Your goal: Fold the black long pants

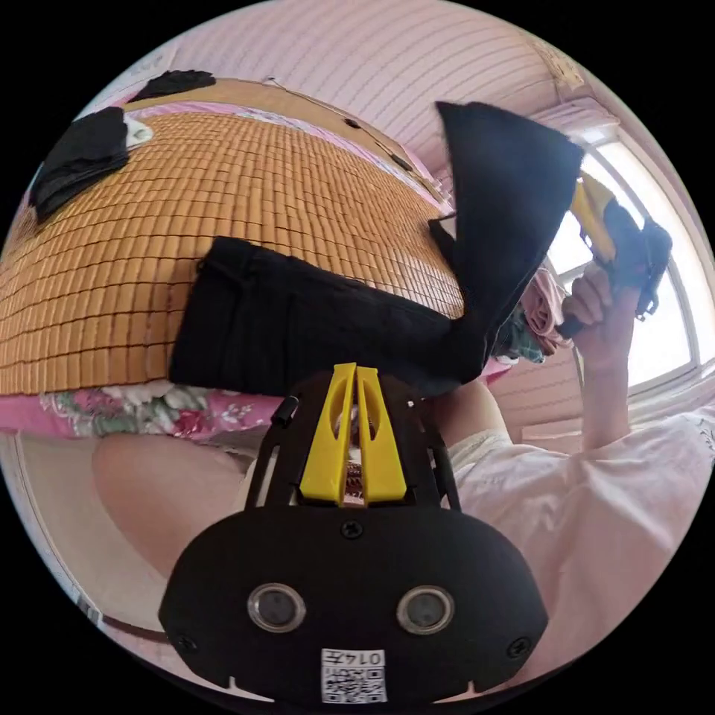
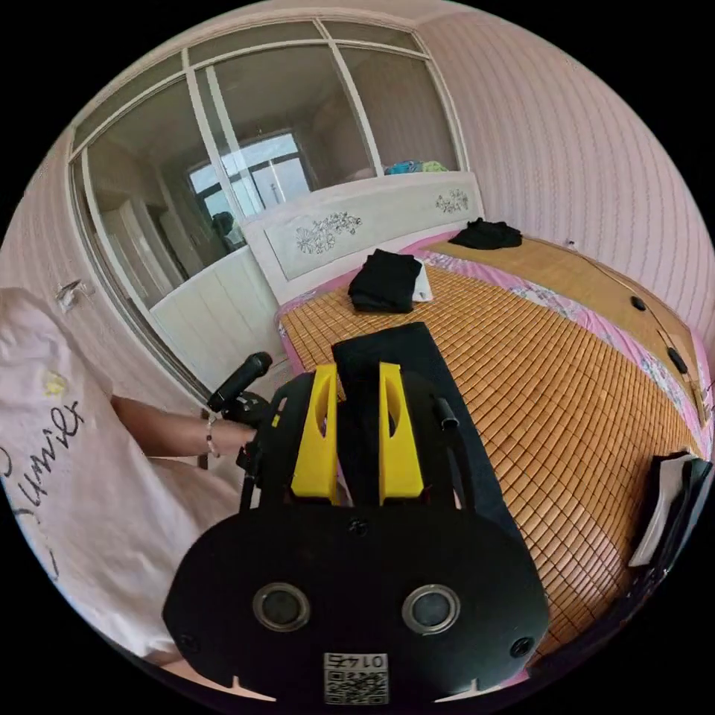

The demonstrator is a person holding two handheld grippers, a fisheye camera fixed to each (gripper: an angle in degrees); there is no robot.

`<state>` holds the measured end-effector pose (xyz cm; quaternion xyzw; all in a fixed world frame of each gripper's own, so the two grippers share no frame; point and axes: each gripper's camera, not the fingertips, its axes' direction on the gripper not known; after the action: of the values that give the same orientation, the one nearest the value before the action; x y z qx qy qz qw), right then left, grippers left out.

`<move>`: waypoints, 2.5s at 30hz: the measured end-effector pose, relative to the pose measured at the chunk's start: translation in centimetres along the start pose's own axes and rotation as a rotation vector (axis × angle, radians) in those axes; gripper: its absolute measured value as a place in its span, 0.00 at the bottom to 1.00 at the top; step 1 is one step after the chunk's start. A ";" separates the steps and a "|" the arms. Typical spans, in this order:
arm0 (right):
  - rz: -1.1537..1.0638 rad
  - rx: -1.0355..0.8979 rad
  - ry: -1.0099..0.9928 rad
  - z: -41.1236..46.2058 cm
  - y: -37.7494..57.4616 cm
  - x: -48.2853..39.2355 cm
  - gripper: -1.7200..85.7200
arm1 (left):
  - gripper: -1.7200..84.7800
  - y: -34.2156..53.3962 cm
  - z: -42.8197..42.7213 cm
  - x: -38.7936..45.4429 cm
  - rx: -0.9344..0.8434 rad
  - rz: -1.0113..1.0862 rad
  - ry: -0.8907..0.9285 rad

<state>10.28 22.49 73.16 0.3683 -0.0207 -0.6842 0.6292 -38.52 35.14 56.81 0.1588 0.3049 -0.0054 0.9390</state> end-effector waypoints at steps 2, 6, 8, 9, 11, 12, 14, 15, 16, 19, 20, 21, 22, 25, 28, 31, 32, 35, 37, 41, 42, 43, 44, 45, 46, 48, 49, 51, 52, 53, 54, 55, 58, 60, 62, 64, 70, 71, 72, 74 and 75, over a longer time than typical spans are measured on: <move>0.049 -0.198 0.031 5.6 0.3 0.6 0.10 | 0.01 1.4 -1.8 -2.0 0.036 -0.079 -0.084; 0.055 -0.399 0.057 10.4 2.0 1.0 0.11 | 0.03 3.2 -3.4 -4.1 0.072 -0.160 -0.113; 0.060 -0.429 0.088 11.0 2.3 1.3 0.11 | 0.05 3.1 -3.2 -3.7 0.082 -0.144 -0.123; 0.064 -0.439 0.112 11.3 2.3 1.5 0.11 | 0.07 2.7 -2.8 -3.4 0.090 -0.132 -0.117; 0.082 -0.454 0.130 11.7 2.1 1.9 0.11 | 0.09 1.7 -2.0 -3.1 0.096 -0.128 -0.105; 0.099 -0.461 0.135 11.9 2.0 2.2 0.10 | 0.10 1.0 -1.4 -2.8 0.095 -0.128 -0.112; 0.123 -0.469 0.139 12.3 1.8 2.8 0.10 | 0.12 -0.1 -0.1 -2.6 0.068 -0.134 -0.143; 0.136 -0.472 0.148 12.4 1.7 3.2 0.10 | 0.12 -0.7 0.9 -2.5 0.030 -0.134 -0.169; 0.143 -0.472 0.155 12.5 1.7 3.3 0.10 | 0.11 -1.2 2.0 -2.5 -0.025 -0.139 -0.200; 0.188 -0.488 0.198 12.6 1.8 4.6 0.10 | 0.04 -1.4 3.0 -1.6 -0.071 -0.094 -0.265; 0.211 -0.495 0.216 12.5 1.9 5.2 0.09 | 0.02 -1.5 3.0 -1.4 -0.079 -0.080 -0.248; 0.239 -0.498 0.242 12.3 2.1 5.9 0.09 | 0.02 -1.6 2.7 -0.8 -0.073 -0.065 -0.251; 0.254 -0.495 0.257 12.1 2.3 6.2 0.08 | 0.01 -1.6 2.3 0.2 -0.061 -0.019 -0.272; 0.326 -0.495 0.348 11.0 3.1 8.0 0.04 | 0.01 -1.7 1.8 2.6 -0.023 0.070 -0.342; 0.404 -0.561 0.419 11.6 3.9 10.1 0.02 | 0.01 -1.7 4.8 2.5 -0.131 0.063 -0.409; 0.439 -0.664 0.402 14.1 4.7 12.0 0.02 | 0.03 -1.3 5.3 2.9 -0.067 0.003 -0.381; 0.416 -0.641 0.413 14.1 4.5 12.1 0.01 | 0.03 -1.4 5.2 3.0 -0.067 -0.013 -0.373; 0.424 -0.676 0.390 14.2 3.4 13.1 0.01 | 0.05 -1.1 3.9 4.6 -0.035 -0.030 -0.385; 0.414 -0.672 0.371 13.9 2.0 13.6 0.01 | 0.03 -0.4 2.6 7.4 0.043 0.036 -0.423; 0.310 -0.473 0.286 13.7 -4.0 13.5 0.01 | 0.01 -0.2 5.1 13.5 -0.007 0.293 -0.300; 0.278 -0.511 0.280 15.1 -5.5 14.0 0.01 | 0.01 -0.2 7.1 15.6 -0.060 0.368 -0.238; 0.258 -0.535 0.287 15.9 -6.1 14.2 0.01 | 0.01 -0.1 9.2 17.7 -0.119 0.445 -0.187; 0.223 -0.588 0.323 17.5 -7.1 14.6 0.01 | 0.01 -0.1 10.3 18.8 -0.145 0.490 -0.176; 0.200 -0.642 0.349 18.8 -7.9 15.1 0.01 | 0.01 0.0 12.1 20.7 -0.180 0.565 -0.196; 0.184 -0.659 0.351 19.3 -8.2 15.4 0.01 | 0.01 -0.1 13.6 22.2 -0.194 0.609 -0.240; 0.144 -0.747 0.357 21.0 -8.6 16.4 0.01 | 0.01 -0.4 15.9 23.5 -0.259 0.648 -0.272; 0.139 -0.772 0.352 21.2 -8.7 16.7 0.01 | 0.01 -0.6 17.6 23.6 -0.338 0.636 -0.314; 0.128 -0.835 0.308 21.3 -9.3 17.9 0.01 | 0.01 -0.6 19.0 23.5 -0.353 0.635 -0.295; 0.133 -0.850 0.292 21.2 -9.4 18.3 0.01 | 0.01 -0.6 19.1 23.7 -0.347 0.638 -0.278; 0.135 -0.885 0.257 21.0 -9.7 18.9 0.01 | 0.01 -0.7 19.2 23.8 -0.348 0.638 -0.271; 0.124 -0.924 0.219 20.7 -10.2 19.4 0.01 | 0.01 -0.9 19.1 24.3 -0.357 0.641 -0.264; 0.121 -0.922 0.209 20.4 -10.4 19.7 0.01 | 0.01 -1.0 18.9 25.0 -0.363 0.659 -0.269; 0.160 -0.868 0.265 19.4 -11.0 21.6 0.01 | 0.01 -0.9 19.2 26.2 -0.367 0.687 -0.284; 0.168 -0.883 0.293 19.9 -10.1 22.7 0.01 | 0.01 -0.5 21.0 26.2 -0.456 0.697 -0.308; 0.152 -0.909 0.293 19.6 -9.9 23.1 0.01 | 0.01 -0.1 21.8 26.3 -0.425 0.709 -0.323; 0.135 -0.907 0.267 18.6 -9.3 23.7 0.01 | 0.01 -0.5 21.8 26.9 -0.413 0.697 -0.315; 0.381 -0.437 0.187 7.4 -2.3 25.7 0.02 | 0.01 -1.2 19.6 28.5 -0.317 0.723 -0.216; 0.454 -0.364 0.207 4.3 0.4 25.9 0.02 | 0.01 -1.4 19.4 28.6 -0.308 0.712 -0.202; 0.533 -0.318 0.250 1.5 3.4 26.1 0.03 | 0.02 -2.1 19.1 28.7 -0.297 0.687 -0.173; 0.664 -0.275 0.333 -2.3 8.2 26.5 0.04 | 0.03 -3.4 19.1 29.1 -0.296 0.669 -0.133; 0.759 -0.257 0.374 -4.4 11.2 26.9 0.08 | 0.05 -4.5 19.4 29.4 -0.307 0.659 -0.121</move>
<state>23.73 -1.45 62.61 0.3708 0.0447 -0.3234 0.8695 -3.98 27.55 53.40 0.1051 0.1786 0.3339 0.9195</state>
